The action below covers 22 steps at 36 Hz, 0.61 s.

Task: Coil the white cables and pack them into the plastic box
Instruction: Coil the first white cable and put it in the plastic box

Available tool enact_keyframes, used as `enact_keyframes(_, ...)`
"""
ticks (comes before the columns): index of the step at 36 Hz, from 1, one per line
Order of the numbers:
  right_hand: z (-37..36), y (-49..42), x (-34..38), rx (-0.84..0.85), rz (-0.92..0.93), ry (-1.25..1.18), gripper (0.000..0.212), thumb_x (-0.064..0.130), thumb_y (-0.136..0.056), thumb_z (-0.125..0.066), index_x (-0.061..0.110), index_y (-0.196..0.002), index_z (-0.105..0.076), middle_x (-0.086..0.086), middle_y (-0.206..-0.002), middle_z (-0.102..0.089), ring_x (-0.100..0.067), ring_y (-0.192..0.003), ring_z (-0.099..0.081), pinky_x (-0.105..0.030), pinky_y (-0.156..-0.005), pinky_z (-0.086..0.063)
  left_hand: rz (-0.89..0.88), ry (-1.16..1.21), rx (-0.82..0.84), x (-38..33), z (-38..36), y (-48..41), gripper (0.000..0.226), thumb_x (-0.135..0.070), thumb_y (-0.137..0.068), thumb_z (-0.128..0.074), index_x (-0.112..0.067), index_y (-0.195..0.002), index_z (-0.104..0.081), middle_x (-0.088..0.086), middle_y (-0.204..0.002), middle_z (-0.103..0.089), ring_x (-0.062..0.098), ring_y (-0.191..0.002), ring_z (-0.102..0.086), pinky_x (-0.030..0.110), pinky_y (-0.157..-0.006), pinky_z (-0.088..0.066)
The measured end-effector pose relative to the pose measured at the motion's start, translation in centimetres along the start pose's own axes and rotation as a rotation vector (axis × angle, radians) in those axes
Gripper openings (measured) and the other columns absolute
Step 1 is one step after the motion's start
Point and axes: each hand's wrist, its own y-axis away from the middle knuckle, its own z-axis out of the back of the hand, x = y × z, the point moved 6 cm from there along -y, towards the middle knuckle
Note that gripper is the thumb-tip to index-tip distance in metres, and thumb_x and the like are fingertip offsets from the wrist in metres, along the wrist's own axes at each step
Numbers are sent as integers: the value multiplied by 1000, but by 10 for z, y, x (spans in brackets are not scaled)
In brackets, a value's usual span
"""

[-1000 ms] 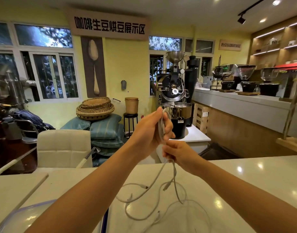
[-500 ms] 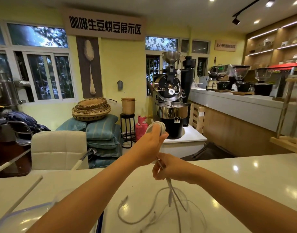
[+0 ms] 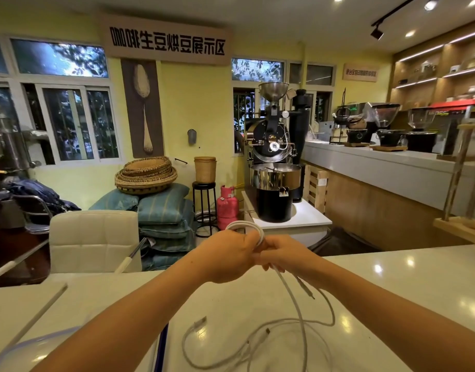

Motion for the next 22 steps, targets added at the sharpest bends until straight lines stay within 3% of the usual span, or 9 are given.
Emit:
enact_keyframes(5, 0, -3, -12, 49, -21, -221, 5, 20, -88, -53, 17, -92, -54, -2, -78, -59, -8, -61, -49, -18, -56, -39, 27, -63, 66, 8, -5, 0, 27, -6, -91, -41, -8, -118, -39, 13, -106, -58, 16, -75, -42, 24, -66, -33)
enact_keyframes(10, 3, -4, -20, 100, -42, -283, 26, 6, -85, -57, 19, -106, -49, -3, -91, -63, -12, -72, -62, -20, -64, -53, 65, -81, 44, 19, 0, 2, 25, -4, -90, -41, -6, -115, -39, 15, -106, -57, 19, -73, -41, 26, -64, -32)
enact_keyframes(13, 3, -3, -25, 98, -68, -311, 26, 6, -87, -55, 19, -108, -49, -4, -88, -64, -12, -69, -63, -21, -61, -55, 82, -89, 44, 28, 1, 2, 26, -2, -90, -39, -4, -116, -38, 17, -101, -60, 22, -70, -42, 30, -61, -33)
enact_keyframes(17, 6, -3, -30, 58, -92, -324, 10, 16, -91, -49, 19, -95, -58, -2, -70, -60, -7, -50, -51, -18, -48, -44, 110, -62, 48, 39, -1, 3, 24, -2, -91, -39, -4, -114, -38, 17, -101, -60, 24, -71, -47, 31, -61, -36)
enact_keyframes(20, 11, -3, -35, -20, -116, -351, 20, 21, -94, -44, 18, -89, -64, -1, -60, -54, -6, -45, -41, -16, -43, -32, 130, 2, 45, 45, -4, 3, 19, -7, -93, -41, -6, -111, -38, 17, -102, -61, 27, -77, -54, 32, -62, -39)
enact_keyframes(22, 13, -2, -37, -30, -122, -353, 23, 21, -94, -43, 16, -88, -65, 1, -53, -53, -6, -42, -37, -17, -42, -28, 143, 32, 43, 47, -4, 3, 17, -11, -94, -42, -7, -110, -39, 16, -102, -61, 21, -74, -50, 28, -62, -35)
